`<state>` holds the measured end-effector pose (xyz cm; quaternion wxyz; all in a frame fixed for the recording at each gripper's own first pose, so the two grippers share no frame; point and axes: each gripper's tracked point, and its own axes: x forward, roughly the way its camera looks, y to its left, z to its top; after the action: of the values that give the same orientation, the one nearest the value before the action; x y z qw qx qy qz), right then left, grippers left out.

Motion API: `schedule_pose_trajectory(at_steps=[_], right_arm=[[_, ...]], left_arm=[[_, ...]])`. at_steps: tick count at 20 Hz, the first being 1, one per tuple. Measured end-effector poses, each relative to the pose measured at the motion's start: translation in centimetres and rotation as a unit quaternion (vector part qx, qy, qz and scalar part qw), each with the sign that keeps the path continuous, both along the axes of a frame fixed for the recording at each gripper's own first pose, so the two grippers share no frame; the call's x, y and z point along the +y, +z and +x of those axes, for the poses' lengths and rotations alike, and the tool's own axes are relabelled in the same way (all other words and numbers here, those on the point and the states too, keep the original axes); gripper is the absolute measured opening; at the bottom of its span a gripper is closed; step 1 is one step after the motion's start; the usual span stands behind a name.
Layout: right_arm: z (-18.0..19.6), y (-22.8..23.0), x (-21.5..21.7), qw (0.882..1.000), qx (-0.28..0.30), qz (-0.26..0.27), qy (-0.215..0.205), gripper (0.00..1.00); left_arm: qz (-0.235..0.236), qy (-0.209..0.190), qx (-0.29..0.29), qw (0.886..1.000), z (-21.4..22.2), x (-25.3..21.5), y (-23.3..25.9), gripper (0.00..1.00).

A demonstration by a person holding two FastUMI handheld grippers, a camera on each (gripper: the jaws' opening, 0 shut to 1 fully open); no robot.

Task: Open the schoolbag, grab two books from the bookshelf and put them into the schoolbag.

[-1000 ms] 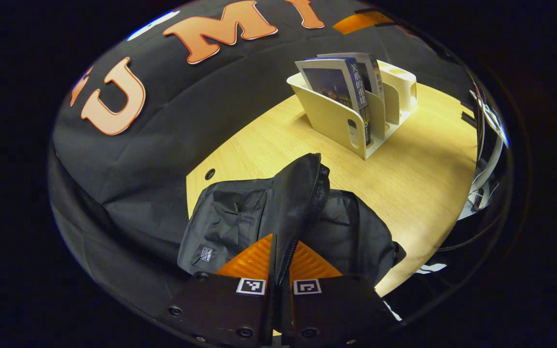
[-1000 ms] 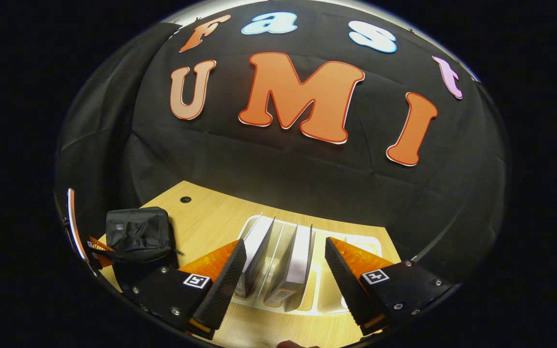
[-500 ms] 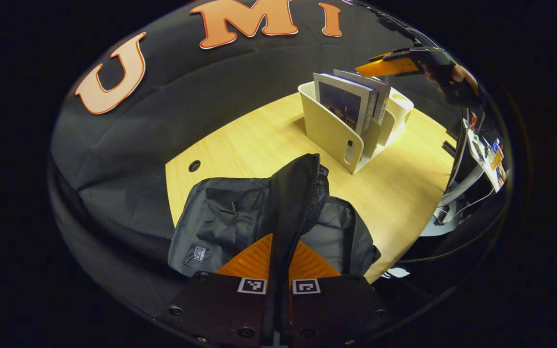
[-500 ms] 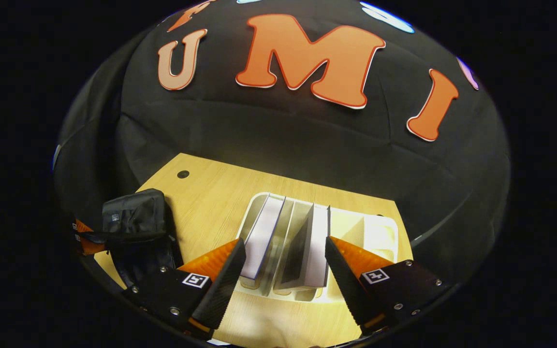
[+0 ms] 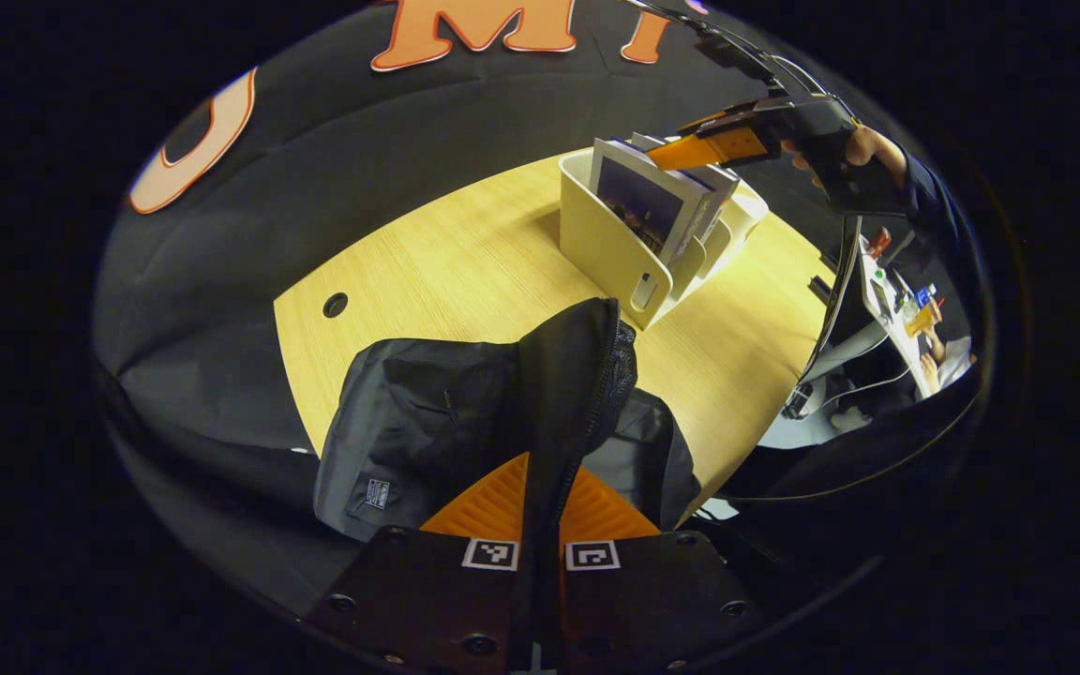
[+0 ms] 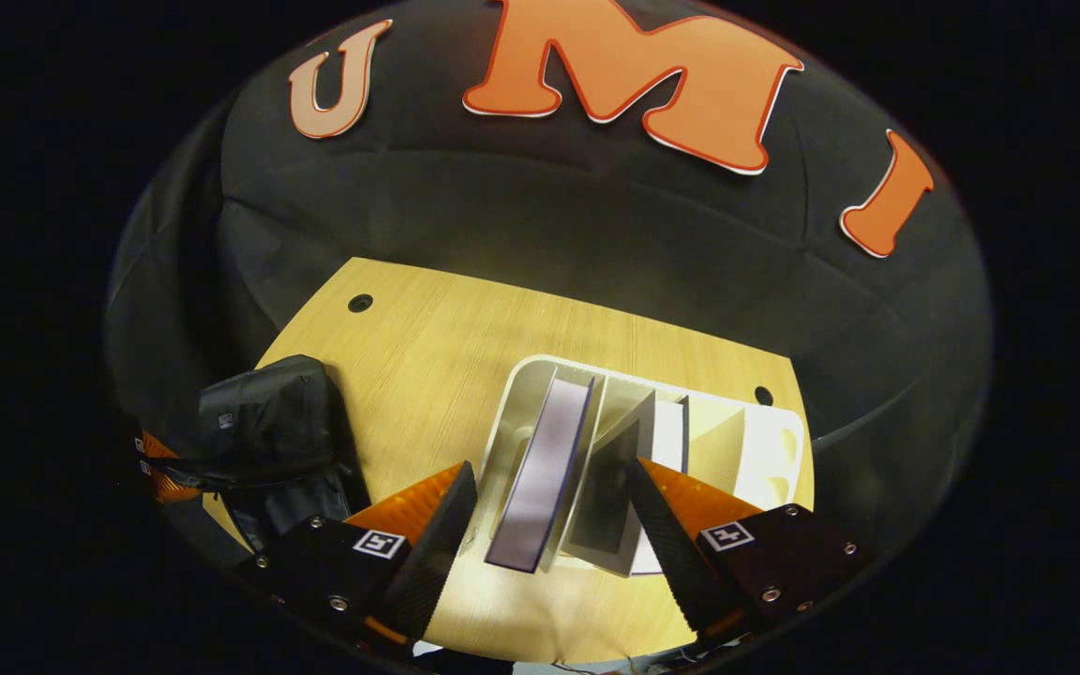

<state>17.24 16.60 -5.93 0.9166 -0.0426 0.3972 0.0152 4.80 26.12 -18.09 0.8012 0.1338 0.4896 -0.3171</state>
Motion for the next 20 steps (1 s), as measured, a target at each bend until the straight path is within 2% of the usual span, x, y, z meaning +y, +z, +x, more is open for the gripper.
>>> schedule_pose_trajectory(at_steps=[3,8,15,16,20], right_arm=[[1.1,-1.2,0.3,0.999,0.033,0.002,-0.01,0.97],[2.0,-4.0,0.4,0.996,0.089,-0.001,-0.027,0.88],[2.6,-7.4,0.4,0.988,0.145,-0.025,-0.038,0.63],[2.4,-7.8,0.4,0.987,0.155,-0.019,-0.039,0.56],[1.8,-7.0,1.7,0.982,0.172,0.049,-0.065,0.39]], left_arm=[[-0.027,0.019,0.018,0.999,0.2,-0.3,0.5,0.05],[-0.049,0.052,0.04,0.997,0.7,-0.3,0.1,0.04],[-0.056,0.077,0.047,0.994,1.7,-0.3,0.5,0.04],[-0.057,0.081,0.047,0.994,1.9,-0.3,0.5,0.04],[-0.058,0.081,0.048,0.994,1.9,-0.9,0.6,0.04]])
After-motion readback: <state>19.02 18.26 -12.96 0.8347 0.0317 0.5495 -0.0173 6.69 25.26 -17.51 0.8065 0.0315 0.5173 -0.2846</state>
